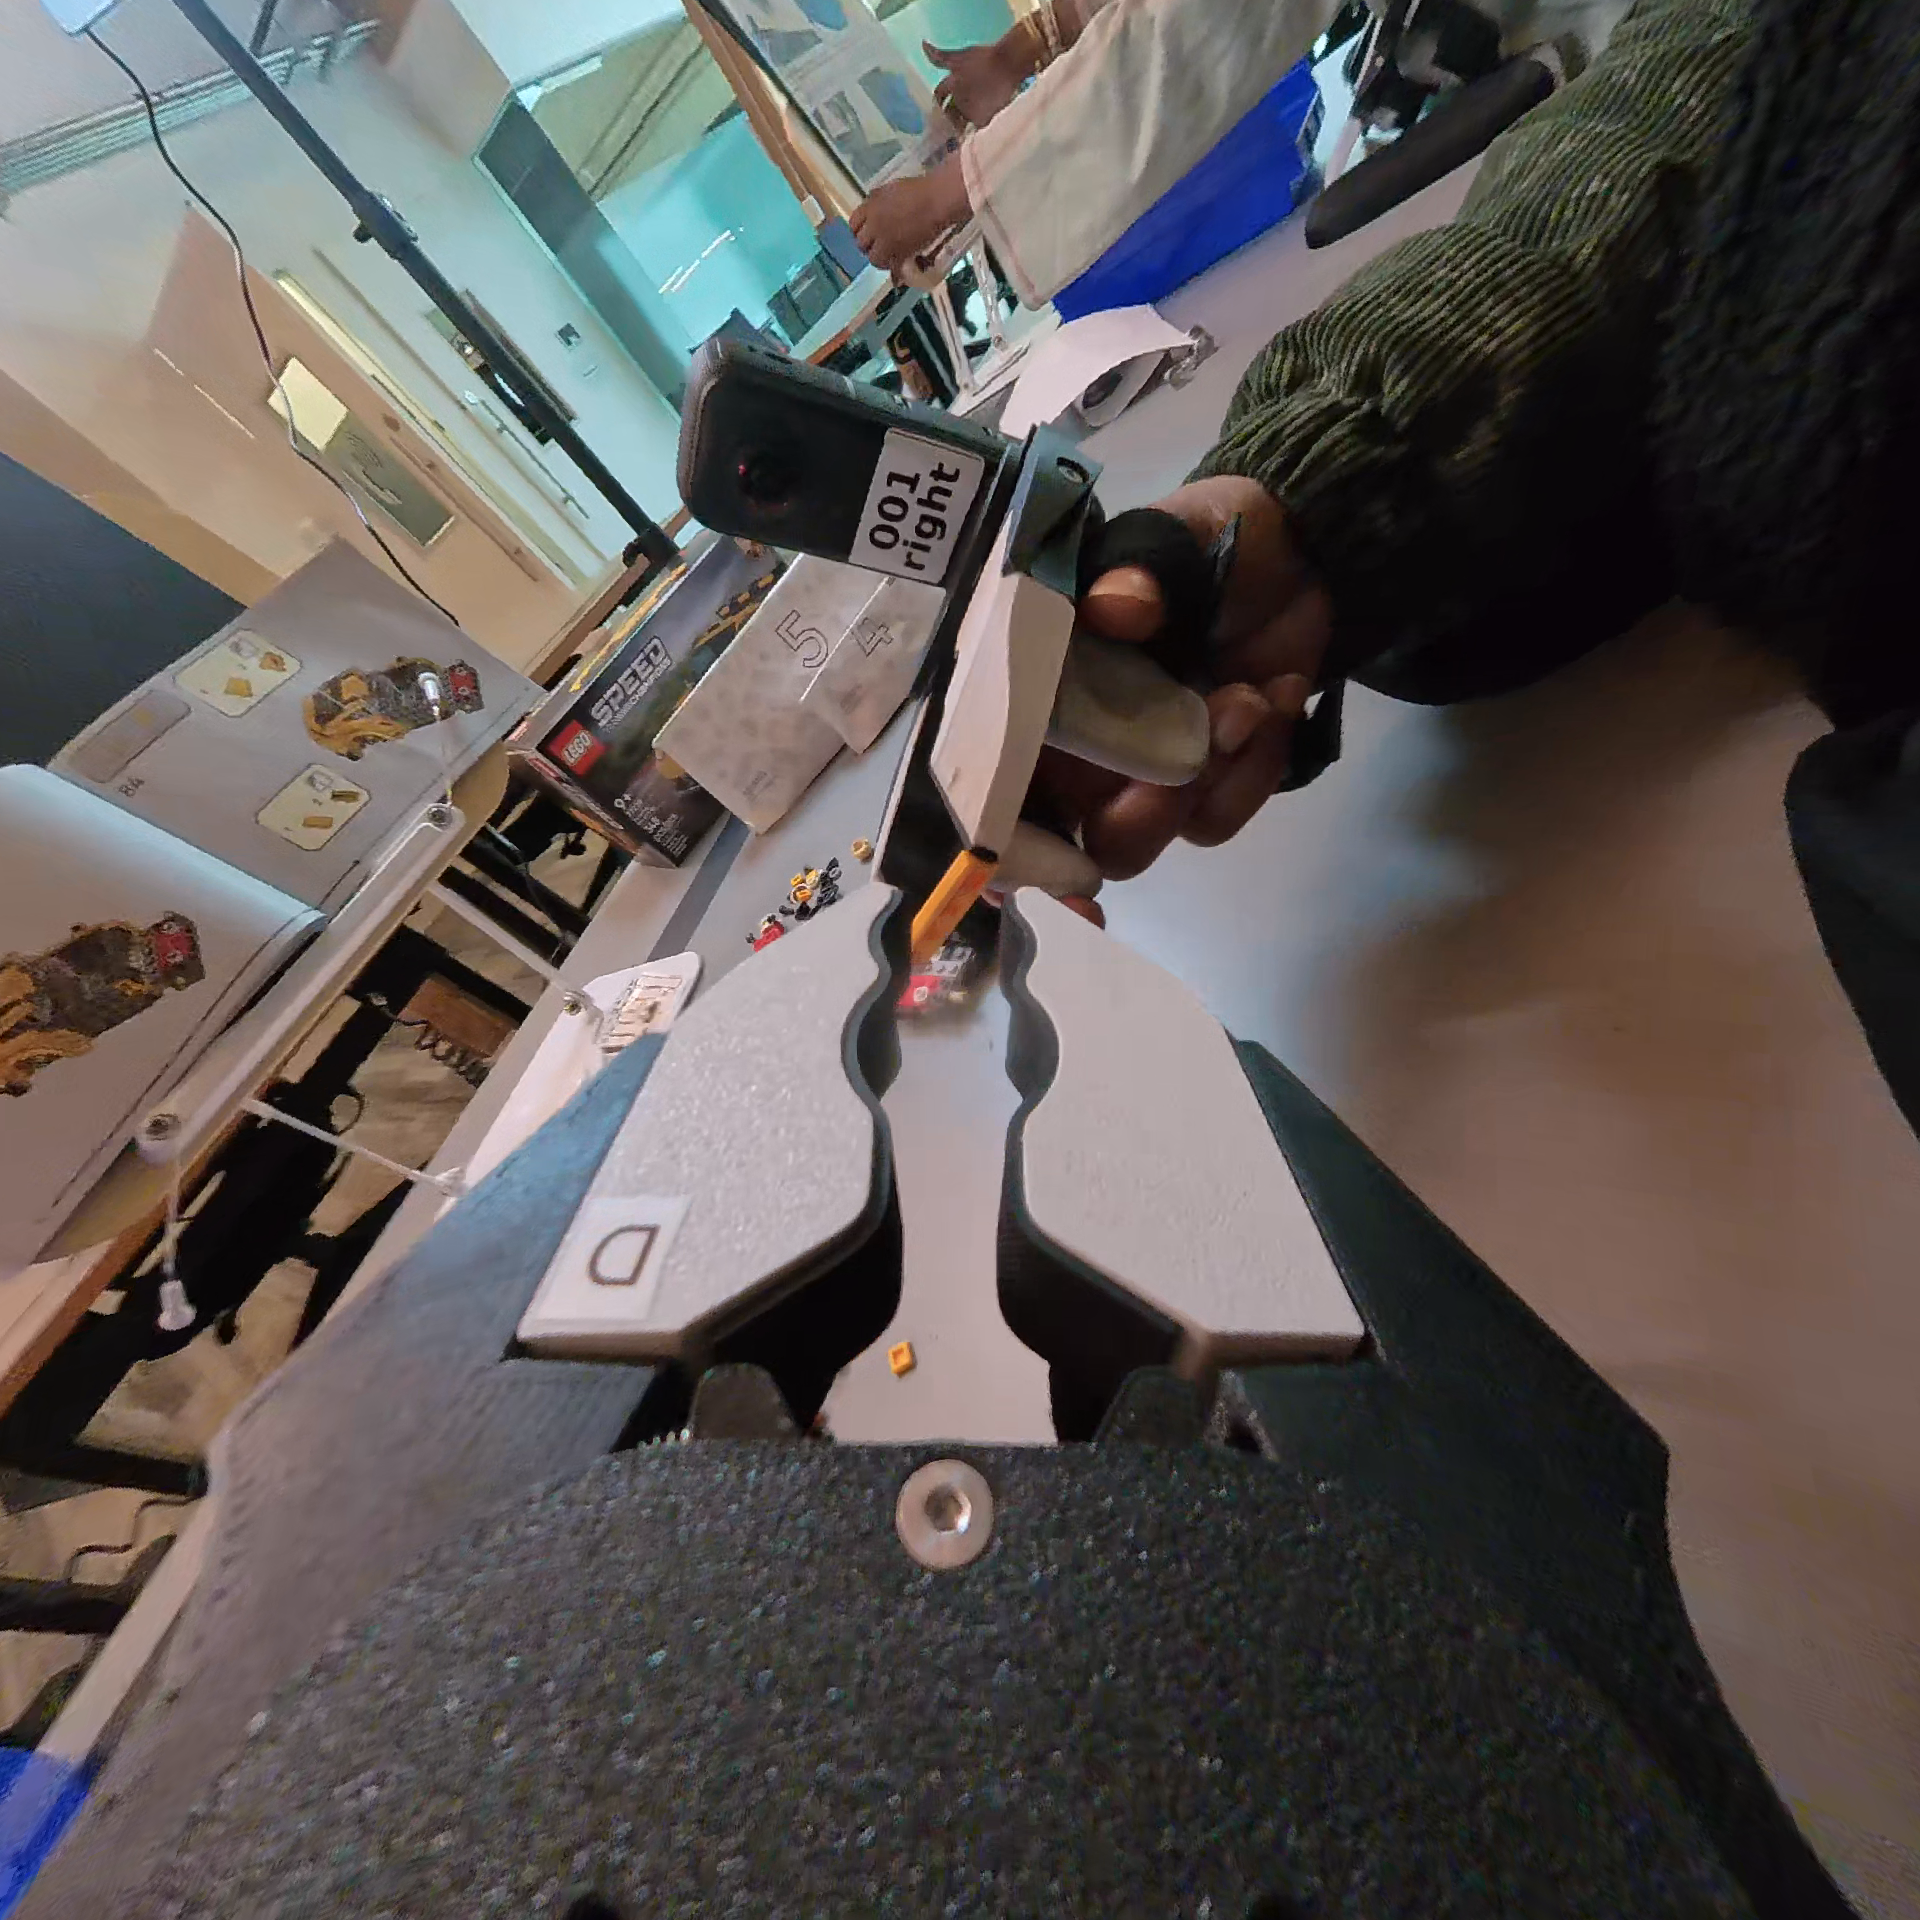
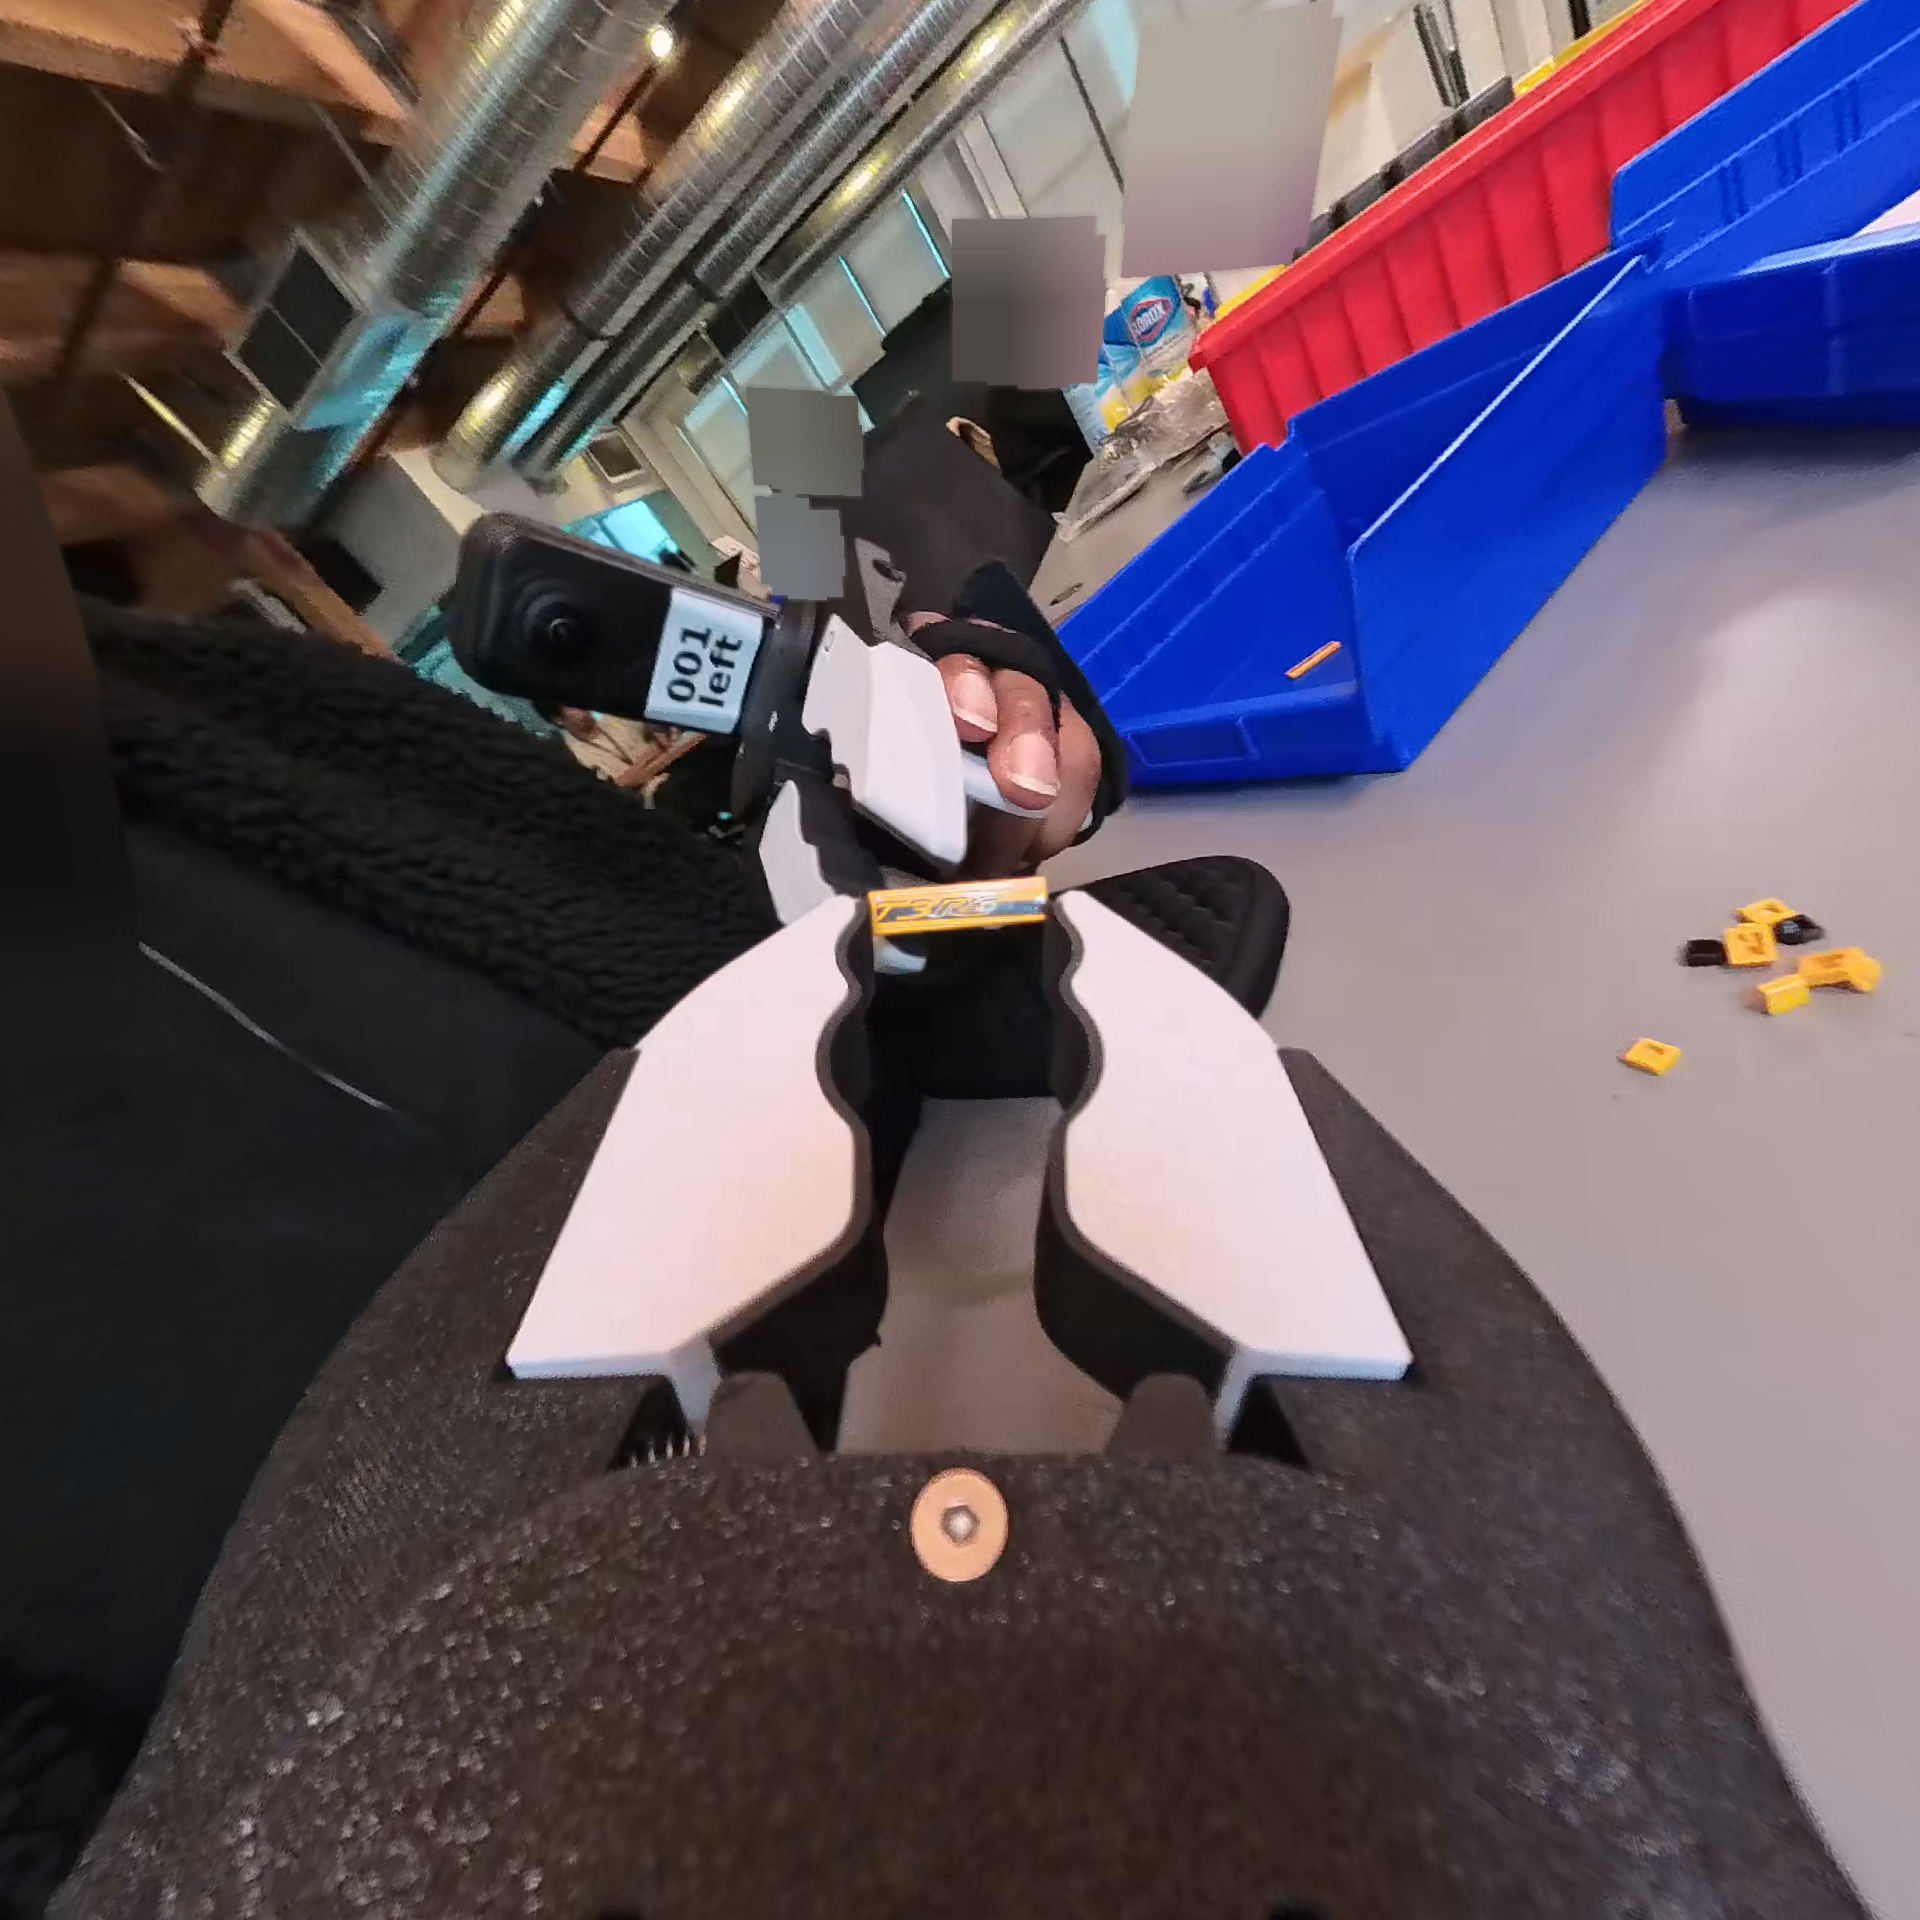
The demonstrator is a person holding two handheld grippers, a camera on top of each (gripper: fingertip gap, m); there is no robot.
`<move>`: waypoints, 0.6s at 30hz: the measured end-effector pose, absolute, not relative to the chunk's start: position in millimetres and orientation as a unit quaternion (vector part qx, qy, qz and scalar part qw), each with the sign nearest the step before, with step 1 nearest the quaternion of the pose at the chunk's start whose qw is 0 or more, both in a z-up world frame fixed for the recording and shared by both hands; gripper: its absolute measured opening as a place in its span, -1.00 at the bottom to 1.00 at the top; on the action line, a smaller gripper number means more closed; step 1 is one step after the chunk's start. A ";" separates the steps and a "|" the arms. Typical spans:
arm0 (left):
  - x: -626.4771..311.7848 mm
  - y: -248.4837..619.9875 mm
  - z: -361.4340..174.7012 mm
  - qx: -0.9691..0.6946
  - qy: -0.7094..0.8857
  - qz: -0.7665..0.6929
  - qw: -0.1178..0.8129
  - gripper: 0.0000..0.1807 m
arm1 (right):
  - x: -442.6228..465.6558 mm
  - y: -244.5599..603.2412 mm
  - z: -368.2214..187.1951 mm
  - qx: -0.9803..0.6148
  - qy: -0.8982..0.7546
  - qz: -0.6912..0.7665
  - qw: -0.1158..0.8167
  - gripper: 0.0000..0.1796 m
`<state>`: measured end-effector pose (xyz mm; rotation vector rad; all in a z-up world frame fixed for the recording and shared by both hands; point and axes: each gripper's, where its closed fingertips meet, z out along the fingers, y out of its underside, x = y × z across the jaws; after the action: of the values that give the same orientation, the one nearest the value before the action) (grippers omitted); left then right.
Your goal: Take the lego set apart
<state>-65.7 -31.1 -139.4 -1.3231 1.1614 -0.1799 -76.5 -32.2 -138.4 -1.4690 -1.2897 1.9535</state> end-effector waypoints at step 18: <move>-333.8 -28.5 -160.0 -0.853 0.177 0.091 0.483 -0.91 | 4.5 74.3 -171.0 -0.628 -0.533 0.413 0.388 -0.51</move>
<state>-333.8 -28.5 -160.0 -2.0767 0.4300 0.2222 4.5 74.3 -171.0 -1.5972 -1.3563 1.0518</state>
